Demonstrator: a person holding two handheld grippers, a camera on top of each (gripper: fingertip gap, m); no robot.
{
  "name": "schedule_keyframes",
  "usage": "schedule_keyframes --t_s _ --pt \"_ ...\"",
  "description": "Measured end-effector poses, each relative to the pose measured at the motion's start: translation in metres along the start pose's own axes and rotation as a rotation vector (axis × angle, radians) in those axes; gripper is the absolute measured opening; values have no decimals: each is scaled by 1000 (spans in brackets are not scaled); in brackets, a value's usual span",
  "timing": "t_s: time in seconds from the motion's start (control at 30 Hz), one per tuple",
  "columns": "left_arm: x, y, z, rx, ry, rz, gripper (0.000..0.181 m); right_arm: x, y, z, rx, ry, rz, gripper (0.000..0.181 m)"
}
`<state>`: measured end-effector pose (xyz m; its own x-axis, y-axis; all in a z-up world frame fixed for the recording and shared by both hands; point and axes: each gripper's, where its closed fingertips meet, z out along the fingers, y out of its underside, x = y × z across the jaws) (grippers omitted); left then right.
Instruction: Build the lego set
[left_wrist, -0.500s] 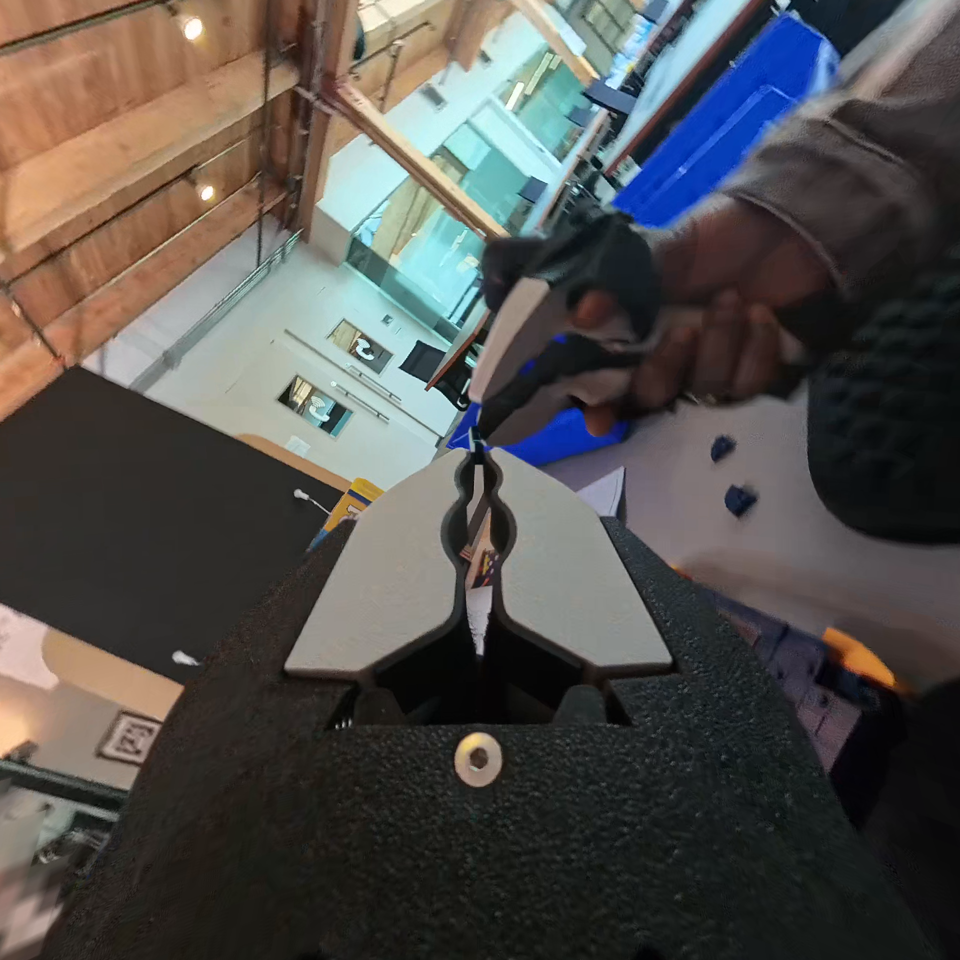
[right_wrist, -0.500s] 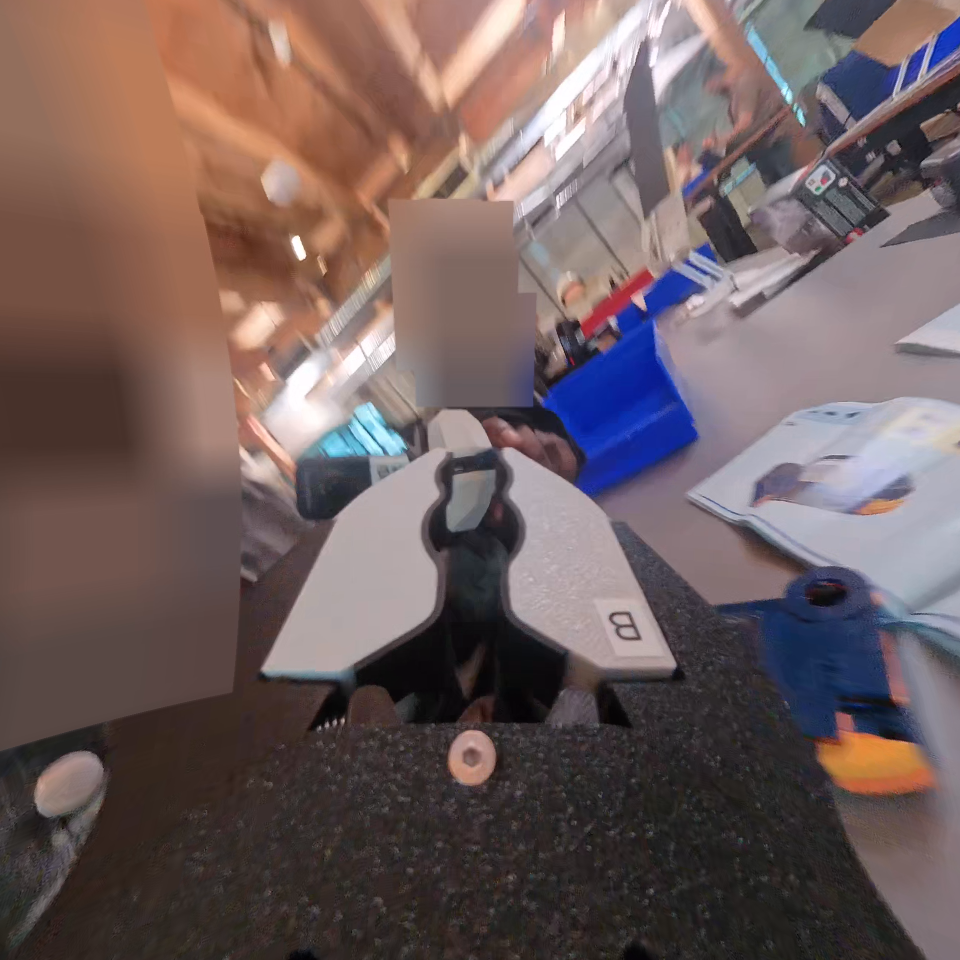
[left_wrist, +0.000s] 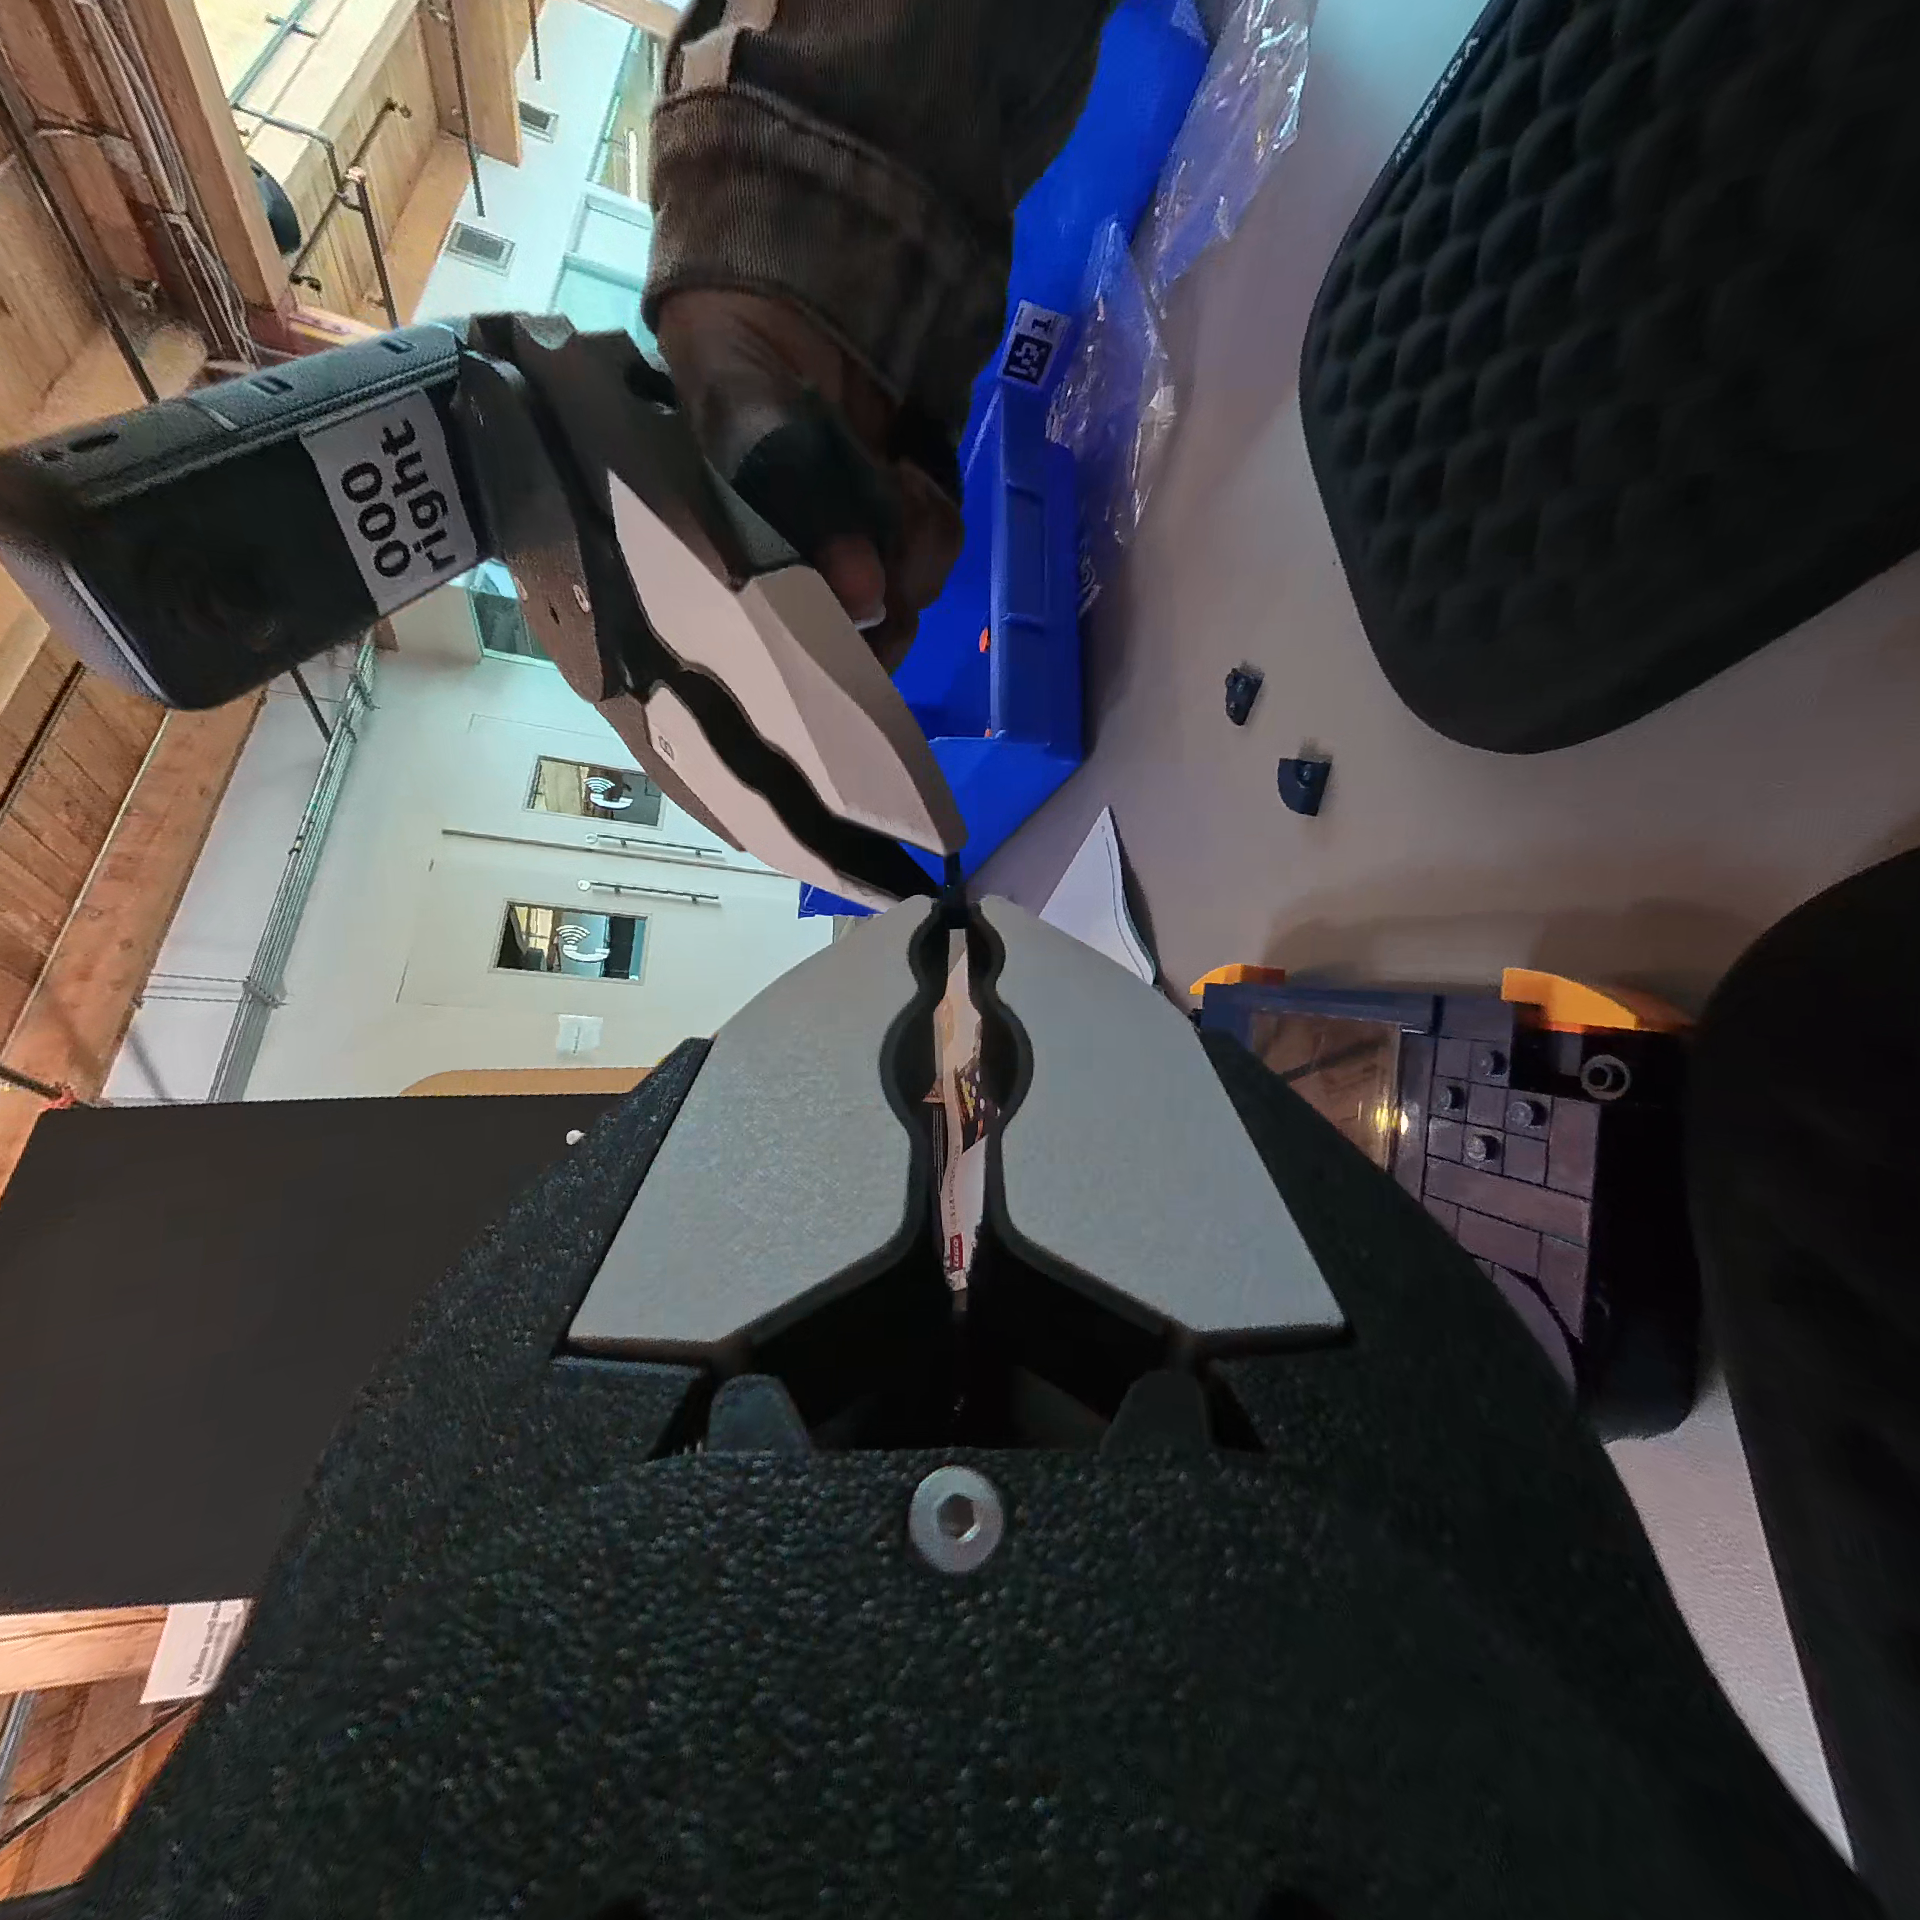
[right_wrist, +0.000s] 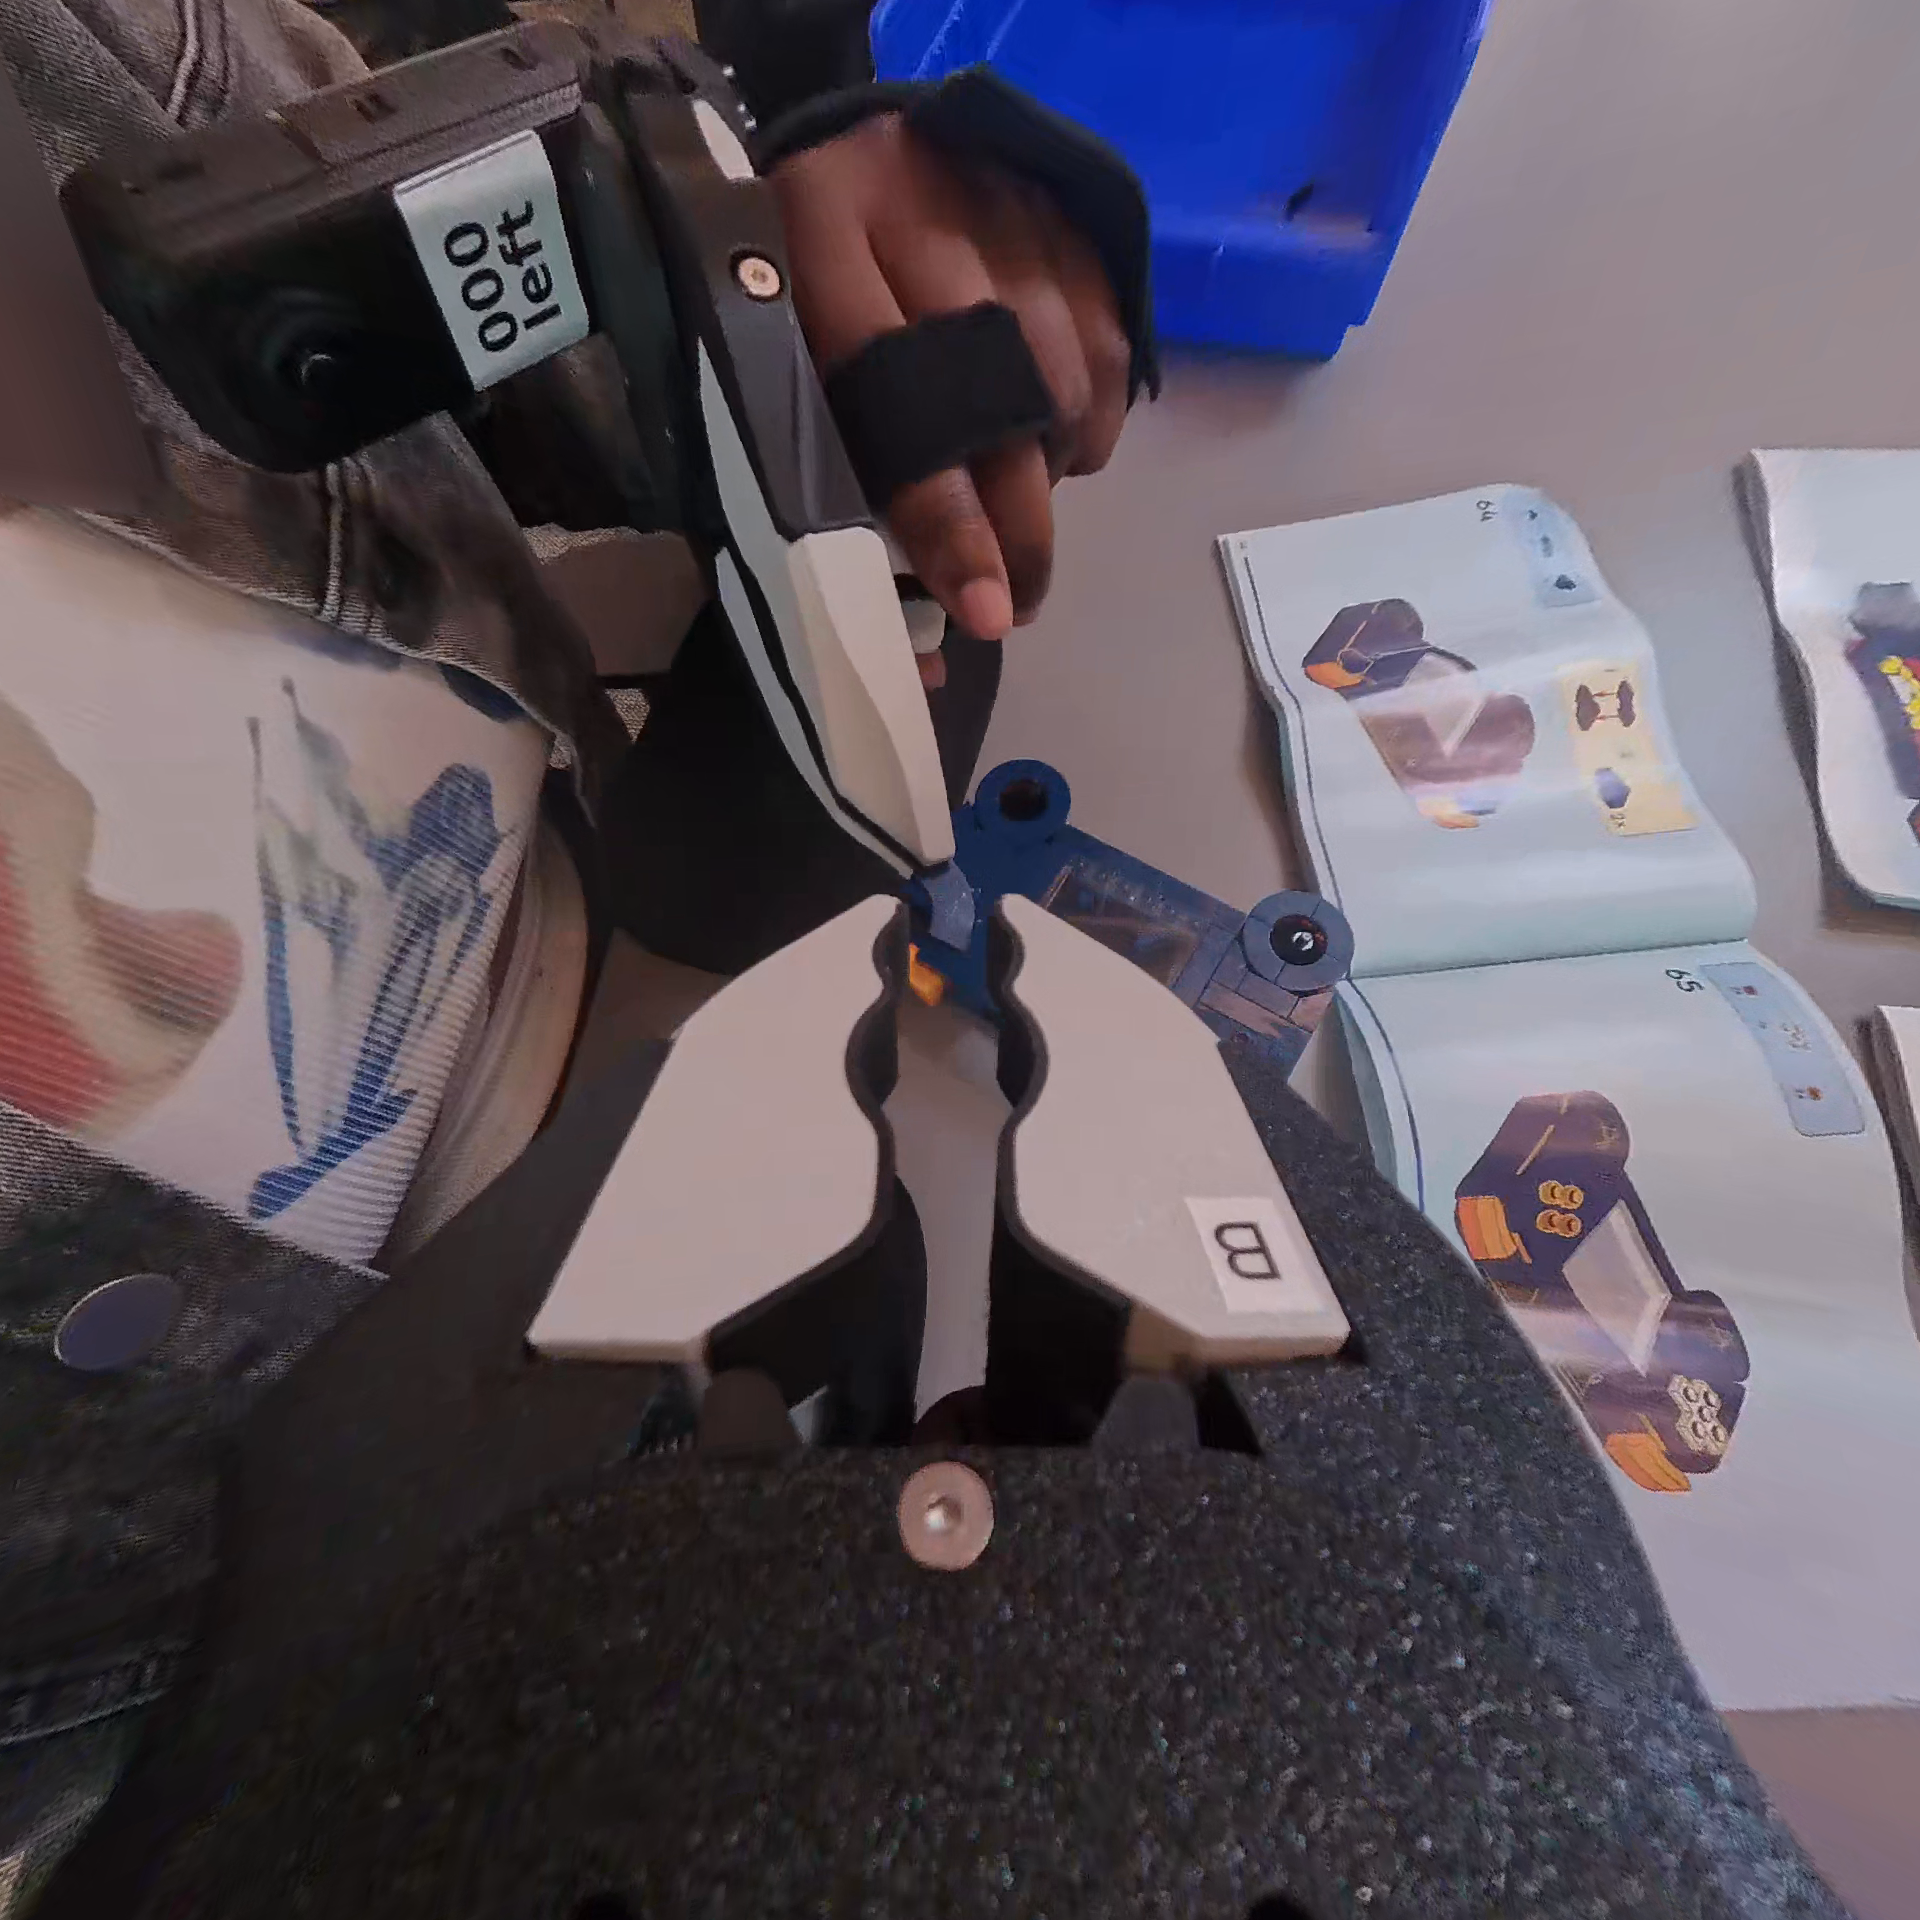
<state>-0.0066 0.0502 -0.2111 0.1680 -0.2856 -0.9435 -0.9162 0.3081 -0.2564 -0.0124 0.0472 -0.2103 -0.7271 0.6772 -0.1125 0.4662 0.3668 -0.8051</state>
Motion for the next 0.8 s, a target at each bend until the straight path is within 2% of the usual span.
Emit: schedule_keyframes --t_s 0.23,0.3,0.37,0.47,0.6,0.7,0.8 --pt "0 -2 1 4 -3 2 3 -1 3 3 5 0 6 8" --pt "0 -3 1 17 -12 -44 3 -2 4 3 9 5 11 8" --pt "-2 -3 2 34 -30 -193 10 0 8 1 13 32 10 8" --pt "-11 1 1 86 -83 -576 30 8 14 -4 61 115 18 8" --pt "-29 -2 -10 282 -161 -1089 37 23 32 -15 145 228 70 8" --pt "-40 -6 -19 431 -204 -1283 40 33 49 -24 167 321 104 8" --pt "-39 -2 -17 430 -213 -1345 40 39 70 -34 128 406 111 8"
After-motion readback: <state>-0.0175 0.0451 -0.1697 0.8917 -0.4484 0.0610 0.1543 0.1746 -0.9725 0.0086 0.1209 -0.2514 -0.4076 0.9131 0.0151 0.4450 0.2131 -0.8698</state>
